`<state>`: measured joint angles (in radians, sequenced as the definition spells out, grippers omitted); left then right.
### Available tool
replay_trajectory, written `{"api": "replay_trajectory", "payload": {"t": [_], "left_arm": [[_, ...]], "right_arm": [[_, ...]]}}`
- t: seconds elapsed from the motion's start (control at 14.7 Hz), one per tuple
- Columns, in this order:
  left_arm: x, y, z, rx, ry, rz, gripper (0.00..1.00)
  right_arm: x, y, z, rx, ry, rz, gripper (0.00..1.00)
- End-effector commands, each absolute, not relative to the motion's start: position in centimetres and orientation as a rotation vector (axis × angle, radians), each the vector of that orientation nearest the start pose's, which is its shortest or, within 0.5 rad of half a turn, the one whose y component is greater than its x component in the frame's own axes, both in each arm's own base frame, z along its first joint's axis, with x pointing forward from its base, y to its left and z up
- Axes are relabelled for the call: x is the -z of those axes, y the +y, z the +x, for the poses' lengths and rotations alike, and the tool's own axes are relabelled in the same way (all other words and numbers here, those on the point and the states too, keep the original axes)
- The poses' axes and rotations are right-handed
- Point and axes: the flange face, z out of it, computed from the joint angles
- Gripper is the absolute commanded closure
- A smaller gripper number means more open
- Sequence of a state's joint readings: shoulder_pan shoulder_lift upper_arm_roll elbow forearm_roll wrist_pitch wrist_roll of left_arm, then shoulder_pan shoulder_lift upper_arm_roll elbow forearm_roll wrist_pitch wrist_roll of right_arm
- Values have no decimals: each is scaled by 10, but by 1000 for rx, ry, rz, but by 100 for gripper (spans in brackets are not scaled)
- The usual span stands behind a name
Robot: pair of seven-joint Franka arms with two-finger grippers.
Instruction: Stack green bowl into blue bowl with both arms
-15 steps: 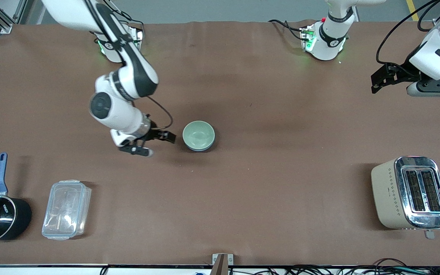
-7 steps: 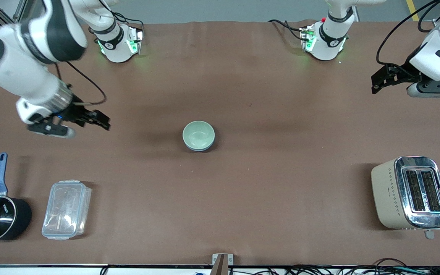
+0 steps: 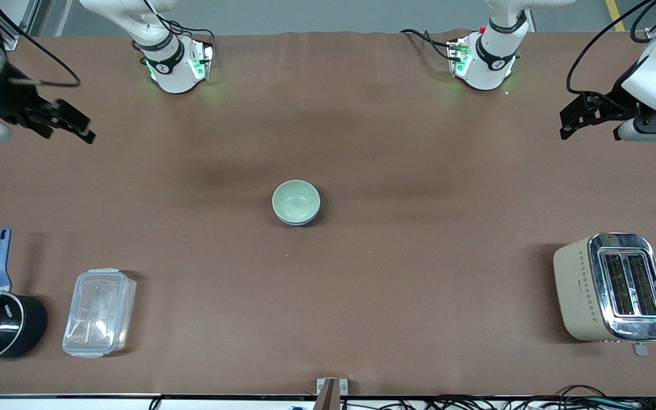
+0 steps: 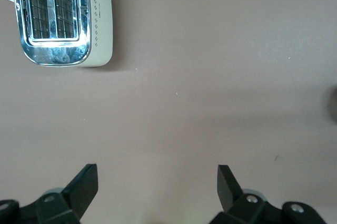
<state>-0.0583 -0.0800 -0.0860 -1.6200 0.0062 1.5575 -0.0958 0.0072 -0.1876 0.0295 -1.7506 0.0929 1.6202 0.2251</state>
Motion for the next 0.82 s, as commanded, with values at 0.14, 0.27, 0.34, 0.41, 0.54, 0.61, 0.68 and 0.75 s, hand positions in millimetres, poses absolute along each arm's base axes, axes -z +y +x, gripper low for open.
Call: {"api": "replay_trajectory", "payload": {"t": [0.14, 0.27, 0.34, 0.41, 0.54, 0.61, 0.68, 0.75], "left_arm": [[-648, -71, 528, 43, 70, -3114, 0], [-648, -71, 528, 43, 70, -3114, 0], [-648, -71, 528, 43, 70, -3114, 0], [-647, -71, 528, 38, 70, -3113, 0], [-648, -70, 527, 33, 68, -3113, 0], [-648, -70, 527, 33, 70, -3113, 0], [-648, -71, 527, 33, 75, -3114, 0], [-648, -71, 527, 33, 77, -3114, 0]], "right_arm": [[-703, 9, 505, 70, 168, -3070, 0], [-709, 3, 511, 37, 175, -3095, 0], [-707, -1, 512, 31, 180, -3110, 0], [-699, -1, 514, 6, 156, -3115, 0], [-687, -2, 519, -32, 135, -3118, 0], [-680, -2, 519, -54, 140, -3118, 0], [-674, -4, 520, -63, 145, -3117, 0], [-672, -6, 521, -63, 150, -3115, 0]]}}
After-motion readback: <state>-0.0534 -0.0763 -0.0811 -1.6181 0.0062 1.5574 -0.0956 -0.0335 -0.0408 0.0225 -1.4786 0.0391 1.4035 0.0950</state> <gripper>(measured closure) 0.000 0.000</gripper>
